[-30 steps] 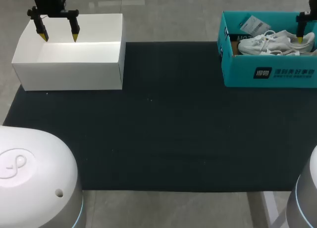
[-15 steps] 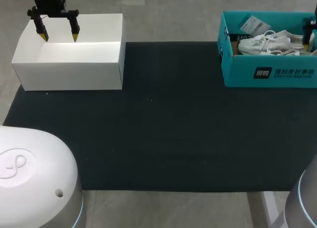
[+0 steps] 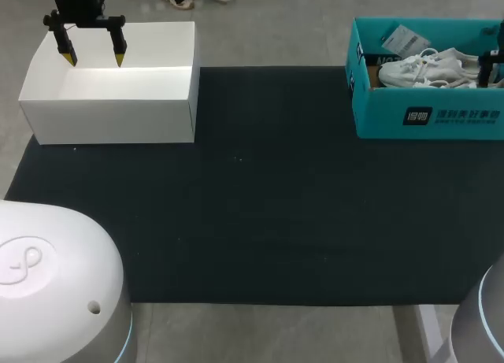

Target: Take the shoe out of the shoebox, open the shoe tongue, remove and reinsert the insole, then place the shoe into the shoebox

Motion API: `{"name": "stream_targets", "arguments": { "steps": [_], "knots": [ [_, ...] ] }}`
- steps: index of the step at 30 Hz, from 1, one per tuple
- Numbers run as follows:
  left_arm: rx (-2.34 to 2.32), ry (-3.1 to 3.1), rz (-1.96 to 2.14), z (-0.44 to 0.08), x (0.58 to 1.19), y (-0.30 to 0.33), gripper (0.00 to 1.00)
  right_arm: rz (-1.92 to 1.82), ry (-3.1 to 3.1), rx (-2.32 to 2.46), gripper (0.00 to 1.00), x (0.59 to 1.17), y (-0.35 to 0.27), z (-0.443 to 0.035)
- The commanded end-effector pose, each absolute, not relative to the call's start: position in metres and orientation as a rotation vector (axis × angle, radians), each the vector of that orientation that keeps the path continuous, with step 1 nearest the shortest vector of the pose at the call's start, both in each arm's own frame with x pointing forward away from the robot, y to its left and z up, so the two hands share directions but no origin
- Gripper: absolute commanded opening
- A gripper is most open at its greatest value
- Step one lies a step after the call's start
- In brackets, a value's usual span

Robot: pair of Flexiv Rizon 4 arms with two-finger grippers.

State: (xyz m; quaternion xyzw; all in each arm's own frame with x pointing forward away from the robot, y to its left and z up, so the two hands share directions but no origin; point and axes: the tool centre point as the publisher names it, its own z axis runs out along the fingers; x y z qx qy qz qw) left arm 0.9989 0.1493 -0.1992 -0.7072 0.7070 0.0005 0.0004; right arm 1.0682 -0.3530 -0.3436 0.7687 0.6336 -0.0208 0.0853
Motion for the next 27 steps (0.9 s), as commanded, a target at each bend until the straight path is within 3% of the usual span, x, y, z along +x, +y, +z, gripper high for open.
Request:
{"name": "stream_targets", "arguments": {
  "steps": [1, 8, 9, 11, 14, 15, 16, 17, 27],
  "knots": [
    [-2.221, 2.221, 0.001, -0.200, 0.999, 0.149, 1.00, -0.073, 1.896, 2.296, 1.00, 1.075, -0.355, -0.356],
    [-2.221, 2.221, 0.001, -0.200, 0.999, 0.149, 1.00, -0.121, 1.906, 2.331, 0.97, 1.075, -0.357, -0.374],
    [-2.221, 2.221, 0.001, -0.200, 0.999, 0.149, 1.00, -0.132, 1.906, 2.332, 0.88, 1.075, -0.358, -0.376],
    [-2.221, 2.221, 0.001, -0.200, 0.999, 0.149, 1.00, -0.153, 1.904, 2.336, 0.58, 1.074, -0.358, -0.380],
    [-2.221, 2.221, 0.001, -0.200, 0.999, 0.149, 1.00, -0.178, 1.883, 2.354, 0.35, 1.073, -0.361, -0.384],
    [-2.221, 2.221, 0.001, -0.200, 0.999, 0.149, 1.00, -0.185, 1.879, 2.354, 0.24, 1.073, -0.362, -0.384],
    [-2.221, 2.221, 0.001, -0.200, 0.999, 0.149, 1.00, -0.193, 1.877, 2.353, 0.07, 1.073, -0.363, -0.385],
    [-2.221, 2.221, 0.001, -0.200, 0.999, 0.149, 1.00, -0.203, 1.870, 2.355, 0.00, 1.073, -0.364, -0.385],
    [-2.221, 2.221, 0.001, -0.200, 0.999, 0.149, 1.00, -0.263, 1.782, 2.377, 0.00, 1.069, -0.372, -0.380]
  ]
}}
